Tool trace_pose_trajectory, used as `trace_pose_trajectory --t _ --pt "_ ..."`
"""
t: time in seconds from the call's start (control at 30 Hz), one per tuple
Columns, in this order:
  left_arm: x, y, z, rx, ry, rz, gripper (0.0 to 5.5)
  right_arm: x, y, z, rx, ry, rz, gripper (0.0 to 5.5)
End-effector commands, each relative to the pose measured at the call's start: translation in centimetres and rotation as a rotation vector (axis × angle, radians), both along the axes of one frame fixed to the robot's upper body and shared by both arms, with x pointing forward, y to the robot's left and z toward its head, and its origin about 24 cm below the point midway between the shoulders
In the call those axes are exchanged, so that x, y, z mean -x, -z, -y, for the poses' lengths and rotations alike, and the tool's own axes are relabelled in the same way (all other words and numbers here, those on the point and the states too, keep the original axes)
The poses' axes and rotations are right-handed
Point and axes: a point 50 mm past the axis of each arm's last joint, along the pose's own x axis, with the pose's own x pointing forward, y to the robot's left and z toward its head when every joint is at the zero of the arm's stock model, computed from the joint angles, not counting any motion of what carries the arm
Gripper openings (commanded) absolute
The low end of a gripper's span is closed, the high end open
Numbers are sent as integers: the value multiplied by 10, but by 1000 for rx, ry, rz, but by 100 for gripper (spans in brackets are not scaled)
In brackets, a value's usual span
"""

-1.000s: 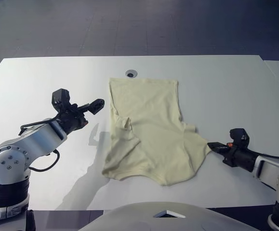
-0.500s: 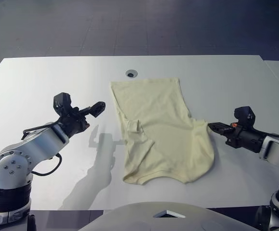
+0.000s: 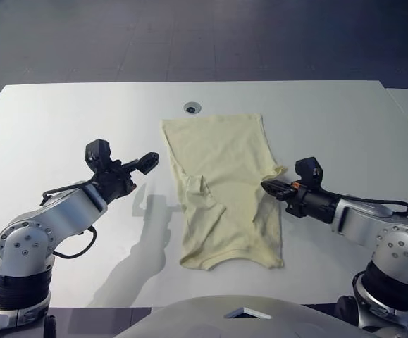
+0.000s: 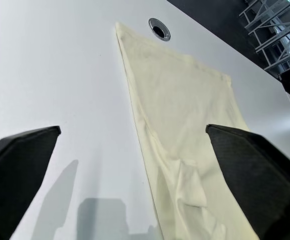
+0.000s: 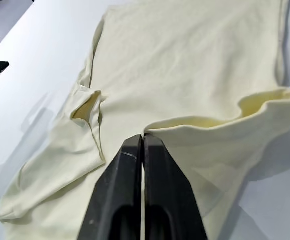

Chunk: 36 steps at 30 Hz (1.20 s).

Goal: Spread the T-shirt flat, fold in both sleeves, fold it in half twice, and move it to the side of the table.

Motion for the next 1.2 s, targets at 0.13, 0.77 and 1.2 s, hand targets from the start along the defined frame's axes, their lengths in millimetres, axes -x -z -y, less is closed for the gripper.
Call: trace_pose_trajectory --t 0.13,0.77,1.2 --pt "-2 0 4 -8 12 0 540 1 4 -10 3 -31 -22 1" --pt "22 10 -8 -735 666 327 540 16 -20 42 488 -378 326 239" --pt "96 71 -13 -964 1302 520 540 67 43 105 880 -1132 489 444"
